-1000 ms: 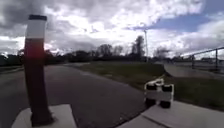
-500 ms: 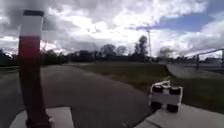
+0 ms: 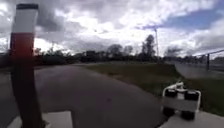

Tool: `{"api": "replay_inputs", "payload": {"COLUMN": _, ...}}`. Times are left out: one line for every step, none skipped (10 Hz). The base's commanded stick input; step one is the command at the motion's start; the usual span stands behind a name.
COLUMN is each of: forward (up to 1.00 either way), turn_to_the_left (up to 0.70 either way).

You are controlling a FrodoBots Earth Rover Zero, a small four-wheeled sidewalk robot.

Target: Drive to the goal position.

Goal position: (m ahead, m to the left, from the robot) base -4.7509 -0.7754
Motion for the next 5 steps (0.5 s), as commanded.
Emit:
{"api": "replay_inputs", "payload": {"forward": 0.48, "turn_to_the_left": 0.48}}
{"api": "replay_inputs", "payload": {"forward": 0.48, "turn_to_the_left": 0.48}}
{"api": "replay_inputs", "payload": {"forward": 0.48, "turn_to_the_left": 0.48}}
{"api": "replay_inputs", "payload": {"forward": 0.48, "turn_to_the_left": 0.48}}
{"api": "replay_inputs", "payload": {"forward": 0.47, "turn_to_the_left": 0.47}}
